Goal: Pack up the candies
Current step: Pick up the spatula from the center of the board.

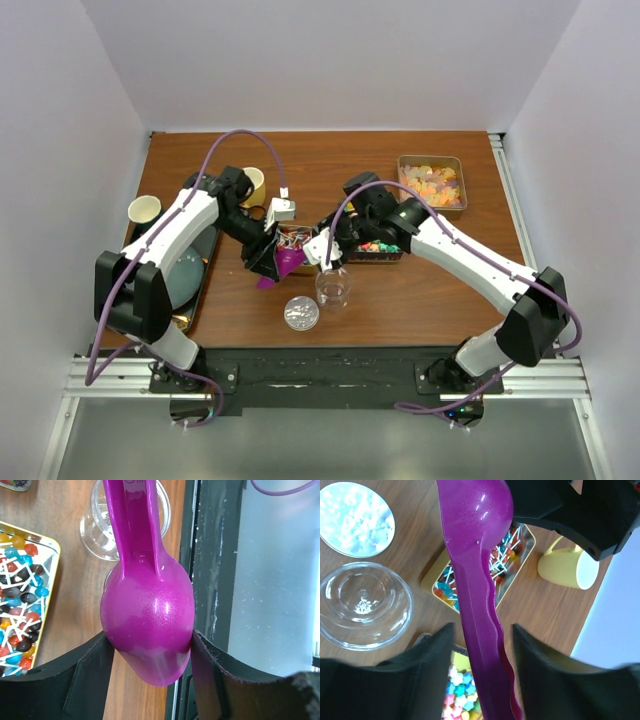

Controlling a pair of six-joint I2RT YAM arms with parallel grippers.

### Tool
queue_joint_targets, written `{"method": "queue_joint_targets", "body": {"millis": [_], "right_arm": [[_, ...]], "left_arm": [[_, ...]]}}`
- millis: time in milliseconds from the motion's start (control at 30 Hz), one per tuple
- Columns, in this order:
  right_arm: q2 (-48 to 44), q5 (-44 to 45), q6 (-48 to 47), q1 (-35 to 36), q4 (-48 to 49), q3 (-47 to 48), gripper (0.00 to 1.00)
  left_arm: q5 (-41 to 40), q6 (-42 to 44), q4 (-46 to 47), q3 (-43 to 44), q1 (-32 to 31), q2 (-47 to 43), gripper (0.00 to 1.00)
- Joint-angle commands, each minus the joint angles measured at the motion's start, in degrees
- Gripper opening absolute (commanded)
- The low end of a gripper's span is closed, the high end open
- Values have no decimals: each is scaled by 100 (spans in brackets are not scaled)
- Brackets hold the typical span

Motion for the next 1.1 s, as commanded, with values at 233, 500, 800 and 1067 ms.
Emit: {"method": "queue_joint_targets", "body": {"millis": [233, 500, 800, 1067], "right_arm": [[44, 67, -396, 46, -179, 333, 0], [430, -143, 1694, -972, -1014, 1202, 0], [905, -1302, 4260, -1765, -1770, 1845, 0], [993, -1621, 5045, -1765, -1445, 1933, 0]], "left_arm": [[302, -295, 212, 546, 94, 309, 51], [-1930, -1546, 4964, -1725, 429, -2466, 83], [-2336, -1869, 7086, -2705, 429, -3304, 76], [-1580, -2564, 7246, -2345, 429, -2461, 62]]}}
